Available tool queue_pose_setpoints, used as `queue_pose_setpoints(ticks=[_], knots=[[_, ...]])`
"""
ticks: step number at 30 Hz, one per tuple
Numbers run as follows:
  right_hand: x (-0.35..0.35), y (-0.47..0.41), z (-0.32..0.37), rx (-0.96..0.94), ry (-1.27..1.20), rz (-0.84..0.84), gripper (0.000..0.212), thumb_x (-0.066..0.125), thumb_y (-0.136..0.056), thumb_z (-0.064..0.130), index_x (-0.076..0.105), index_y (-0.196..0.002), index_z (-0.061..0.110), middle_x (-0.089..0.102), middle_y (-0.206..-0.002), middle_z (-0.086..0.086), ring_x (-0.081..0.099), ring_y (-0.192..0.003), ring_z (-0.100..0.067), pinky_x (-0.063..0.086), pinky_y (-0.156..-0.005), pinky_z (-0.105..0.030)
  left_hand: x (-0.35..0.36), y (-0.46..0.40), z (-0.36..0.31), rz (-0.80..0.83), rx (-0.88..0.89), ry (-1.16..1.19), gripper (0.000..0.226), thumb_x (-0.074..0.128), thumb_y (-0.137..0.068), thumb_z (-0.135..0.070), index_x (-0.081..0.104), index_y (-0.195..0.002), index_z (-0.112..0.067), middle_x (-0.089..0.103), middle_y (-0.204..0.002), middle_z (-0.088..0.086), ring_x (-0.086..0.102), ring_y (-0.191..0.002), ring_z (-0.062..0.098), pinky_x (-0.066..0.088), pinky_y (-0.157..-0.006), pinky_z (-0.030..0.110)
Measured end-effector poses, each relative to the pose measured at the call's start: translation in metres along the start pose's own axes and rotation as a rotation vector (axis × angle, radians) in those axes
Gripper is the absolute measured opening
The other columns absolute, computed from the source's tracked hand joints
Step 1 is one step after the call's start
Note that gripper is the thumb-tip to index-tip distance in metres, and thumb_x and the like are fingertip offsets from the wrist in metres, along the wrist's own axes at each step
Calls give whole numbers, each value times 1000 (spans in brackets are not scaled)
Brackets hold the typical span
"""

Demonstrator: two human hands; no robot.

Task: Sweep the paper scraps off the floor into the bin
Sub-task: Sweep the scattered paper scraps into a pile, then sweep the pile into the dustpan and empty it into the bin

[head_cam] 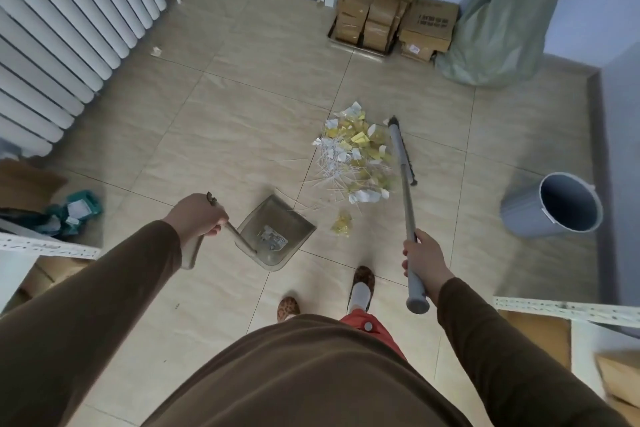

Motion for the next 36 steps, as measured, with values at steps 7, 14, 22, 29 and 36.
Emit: queue_pose_setpoints(ticks=[7, 14, 22, 29, 36], knots=[[-16, -40, -25, 164, 38, -44, 14, 39, -94, 5, 53, -95, 4, 54, -77, -9, 56, -64, -21, 51, -66, -37, 32, -2, -40, 109, 4, -197, 28, 45, -79, 2, 42, -55, -13, 41, -37, -5, 38, -30, 15, 33, -47, 25], [68, -27, -26, 233, 165, 274, 39, 42, -98, -2, 36, -67, 21, 41, -75, 4, 44, -64, -6, 55, -77, -27, 54, 2, -58, 130, 97, -271, 27, 47, -78, 0, 43, -53, -12, 45, -42, -1, 42, -38, 18, 38, -54, 27], [109, -11, 18, 360, -485, 276, 17, 33, -98, -1, 49, -97, 4, 46, -77, -7, 47, -59, -12, 44, -36, -17, 64, 1, -81, 78, 131, -267, 12, 53, -72, -4, 64, -66, -2, 64, -62, 10, 64, -58, 26, 61, -80, 43], [76, -1, 22, 459, -854, 262, 16, 37, -99, 5, 49, -87, 3, 47, -73, -6, 47, -40, -8, 41, -36, -16, 70, -3, -97, 23, 130, -120, 21, 61, -74, -2, 71, -86, 12, 75, -82, 23, 75, -82, 35, 61, -85, 48], [45, 19, 7, 387, -716, 185, 9, 40, -98, 13, 48, -97, 8, 48, -72, -6, 45, -35, -8, 40, -35, -18, 74, -15, -130, -22, 125, 9, 5, 60, -79, 0, 59, -77, -3, 66, -83, 18, 68, -76, 31, 59, -77, 41]])
Point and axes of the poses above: each hand's wrist, its own y-axis away from the middle knuckle, its own x-axis out of the palm, z = x × y, the point moved 5 cm from there along -y, towards the middle knuckle
